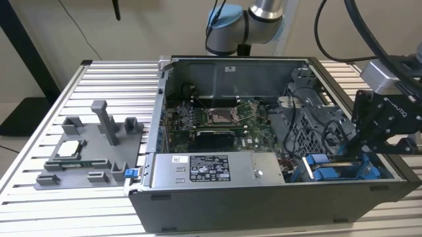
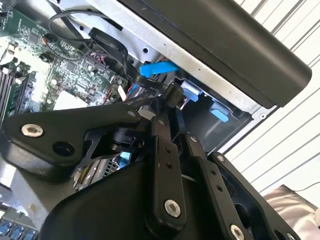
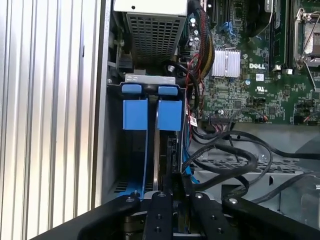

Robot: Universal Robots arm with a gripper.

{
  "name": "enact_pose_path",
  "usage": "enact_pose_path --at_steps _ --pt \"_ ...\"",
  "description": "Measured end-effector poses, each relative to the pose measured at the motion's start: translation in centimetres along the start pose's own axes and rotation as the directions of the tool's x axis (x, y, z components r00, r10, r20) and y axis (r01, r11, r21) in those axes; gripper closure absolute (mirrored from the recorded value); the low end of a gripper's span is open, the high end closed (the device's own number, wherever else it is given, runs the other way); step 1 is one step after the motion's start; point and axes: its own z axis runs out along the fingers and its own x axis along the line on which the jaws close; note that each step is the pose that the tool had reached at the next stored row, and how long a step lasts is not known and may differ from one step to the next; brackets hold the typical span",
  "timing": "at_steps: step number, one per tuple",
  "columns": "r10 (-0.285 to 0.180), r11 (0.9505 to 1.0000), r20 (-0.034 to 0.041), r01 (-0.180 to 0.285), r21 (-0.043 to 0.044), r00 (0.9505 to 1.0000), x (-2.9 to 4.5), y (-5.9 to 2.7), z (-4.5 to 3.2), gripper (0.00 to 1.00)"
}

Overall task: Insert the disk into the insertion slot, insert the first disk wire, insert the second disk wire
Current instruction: 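Insert the first disk wire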

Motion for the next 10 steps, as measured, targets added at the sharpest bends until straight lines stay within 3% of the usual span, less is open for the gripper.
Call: enact_pose_path --at_steps 10 --pt "0.019 0.9998 0.0043 -0.019 0.0011 0.9998 0.05 -0.07 0.77 1.00"
